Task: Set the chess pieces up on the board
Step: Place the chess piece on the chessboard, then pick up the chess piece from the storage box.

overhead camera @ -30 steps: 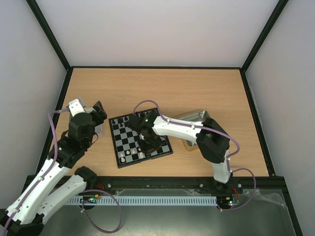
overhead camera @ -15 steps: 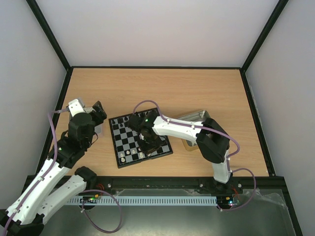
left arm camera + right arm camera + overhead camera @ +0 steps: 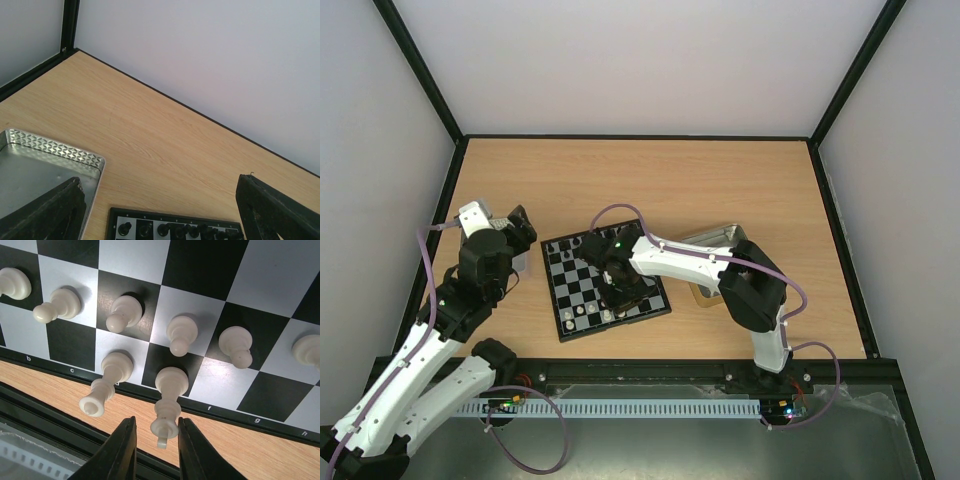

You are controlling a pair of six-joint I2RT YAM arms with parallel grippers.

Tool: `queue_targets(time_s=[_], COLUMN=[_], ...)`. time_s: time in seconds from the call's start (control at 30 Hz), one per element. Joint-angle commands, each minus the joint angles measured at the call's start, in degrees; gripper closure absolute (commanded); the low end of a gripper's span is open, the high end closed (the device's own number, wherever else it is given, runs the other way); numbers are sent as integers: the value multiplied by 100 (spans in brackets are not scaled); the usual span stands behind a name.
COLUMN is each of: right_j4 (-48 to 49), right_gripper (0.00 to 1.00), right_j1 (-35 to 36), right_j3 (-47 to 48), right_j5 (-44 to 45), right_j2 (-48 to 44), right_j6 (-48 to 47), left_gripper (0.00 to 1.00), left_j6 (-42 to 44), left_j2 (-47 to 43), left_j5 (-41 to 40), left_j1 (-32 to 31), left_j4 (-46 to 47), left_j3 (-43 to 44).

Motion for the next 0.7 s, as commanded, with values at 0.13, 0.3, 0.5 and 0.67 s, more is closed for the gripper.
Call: queue_targets(time_s=[0.13,0.3,0.5,0.67], right_j4=[107,429,1028,1490], right_gripper=[68,64,65,65], right_j1=[40,-61,-893,-2120], right_j3=[-30,-519,-1252,-2023], right_j5=[112,202,948,2109], right_j2=[-385,-970,-2066,-2676], right_j6=[119,220,682,1001], left_gripper=[16,16,15,14], left_j6=[-14,17,136,340], left_j2=[0,45,130,308], left_j5=[-7,123,491,1418], left_j1=[47,55,65,65], left_j4=[41,111,282,776], left_j3=[-18,12,27,-90])
